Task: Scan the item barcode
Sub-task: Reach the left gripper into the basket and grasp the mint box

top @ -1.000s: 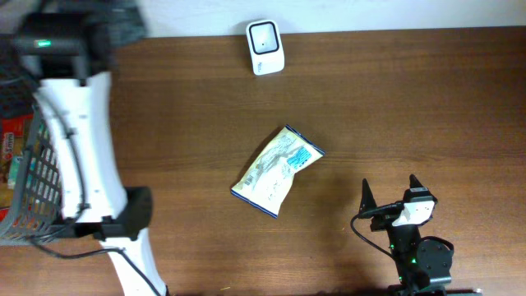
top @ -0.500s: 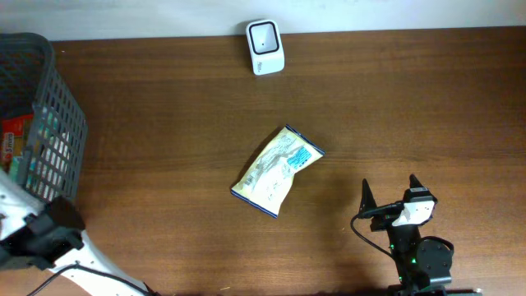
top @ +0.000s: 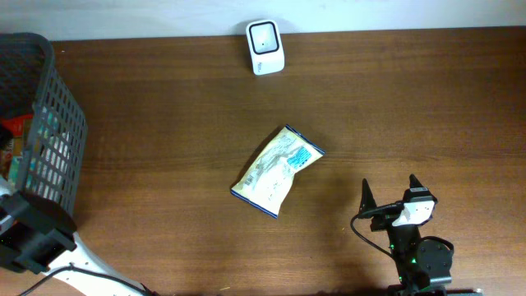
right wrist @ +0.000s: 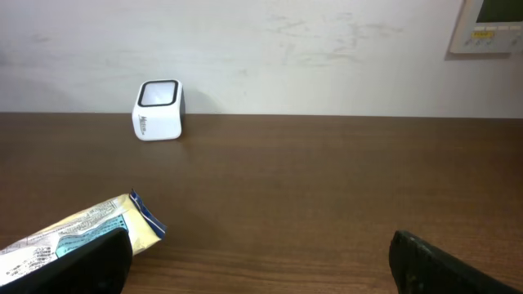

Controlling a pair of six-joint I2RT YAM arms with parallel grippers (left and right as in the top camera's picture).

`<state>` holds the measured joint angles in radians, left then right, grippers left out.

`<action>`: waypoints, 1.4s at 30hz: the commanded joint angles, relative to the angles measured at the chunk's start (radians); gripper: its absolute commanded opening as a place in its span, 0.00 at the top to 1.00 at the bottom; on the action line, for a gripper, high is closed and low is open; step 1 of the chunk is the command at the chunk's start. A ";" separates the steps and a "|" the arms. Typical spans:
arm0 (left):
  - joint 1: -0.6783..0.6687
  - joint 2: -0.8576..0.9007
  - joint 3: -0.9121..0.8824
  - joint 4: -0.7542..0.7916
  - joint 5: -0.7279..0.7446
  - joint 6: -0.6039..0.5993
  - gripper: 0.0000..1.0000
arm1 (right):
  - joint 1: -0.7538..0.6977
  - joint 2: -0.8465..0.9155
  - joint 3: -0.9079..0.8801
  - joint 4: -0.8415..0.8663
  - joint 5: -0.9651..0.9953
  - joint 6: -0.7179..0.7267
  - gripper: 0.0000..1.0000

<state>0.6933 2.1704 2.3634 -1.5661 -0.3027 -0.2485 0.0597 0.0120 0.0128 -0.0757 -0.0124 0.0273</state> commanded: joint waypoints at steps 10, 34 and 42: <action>0.002 0.021 -0.459 0.386 0.073 0.175 0.36 | 0.005 -0.006 -0.007 -0.003 0.005 0.011 0.01; 0.001 -0.306 -0.404 0.418 0.105 0.129 1.00 | 0.005 -0.006 -0.007 -0.003 0.005 0.011 0.01; -0.076 -0.574 -0.404 0.405 0.528 0.077 1.00 | 0.005 -0.006 -0.007 -0.003 0.005 0.011 0.01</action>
<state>0.6834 1.6867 1.9488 -1.1530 0.0460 -0.1402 0.0597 0.0120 0.0128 -0.0757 -0.0128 0.0277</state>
